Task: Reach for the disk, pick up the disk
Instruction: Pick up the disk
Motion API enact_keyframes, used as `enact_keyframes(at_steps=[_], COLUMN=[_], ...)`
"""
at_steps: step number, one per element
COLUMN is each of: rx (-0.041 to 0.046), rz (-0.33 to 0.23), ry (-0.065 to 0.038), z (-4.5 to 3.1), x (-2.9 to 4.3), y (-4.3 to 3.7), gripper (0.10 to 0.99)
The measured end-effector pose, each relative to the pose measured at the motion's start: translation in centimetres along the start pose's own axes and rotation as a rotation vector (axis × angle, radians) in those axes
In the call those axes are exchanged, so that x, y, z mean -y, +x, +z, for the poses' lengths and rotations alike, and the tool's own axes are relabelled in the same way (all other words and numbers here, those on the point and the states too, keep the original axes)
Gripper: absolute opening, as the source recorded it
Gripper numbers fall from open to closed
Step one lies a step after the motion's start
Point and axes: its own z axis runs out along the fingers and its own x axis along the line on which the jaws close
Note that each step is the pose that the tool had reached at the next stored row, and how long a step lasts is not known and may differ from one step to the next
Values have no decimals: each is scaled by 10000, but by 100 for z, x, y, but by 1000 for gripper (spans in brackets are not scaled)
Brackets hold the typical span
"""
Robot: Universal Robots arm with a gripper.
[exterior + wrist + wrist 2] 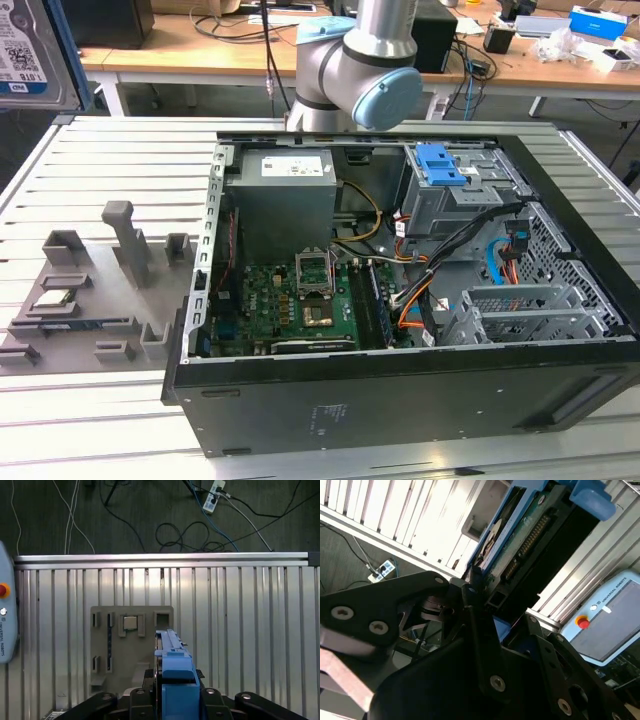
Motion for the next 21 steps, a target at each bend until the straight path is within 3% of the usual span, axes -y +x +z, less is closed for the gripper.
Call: enact_keyframes(at_steps=[1,3,10,21], rx=[0,0,1,1], rz=[0,0,0,0], ry=[0,-1,-1,0], z=[-58,-99,-114,-121], x=[2,2,3,191], y=[0,1,1,-4], gripper=[369,369,369,369])
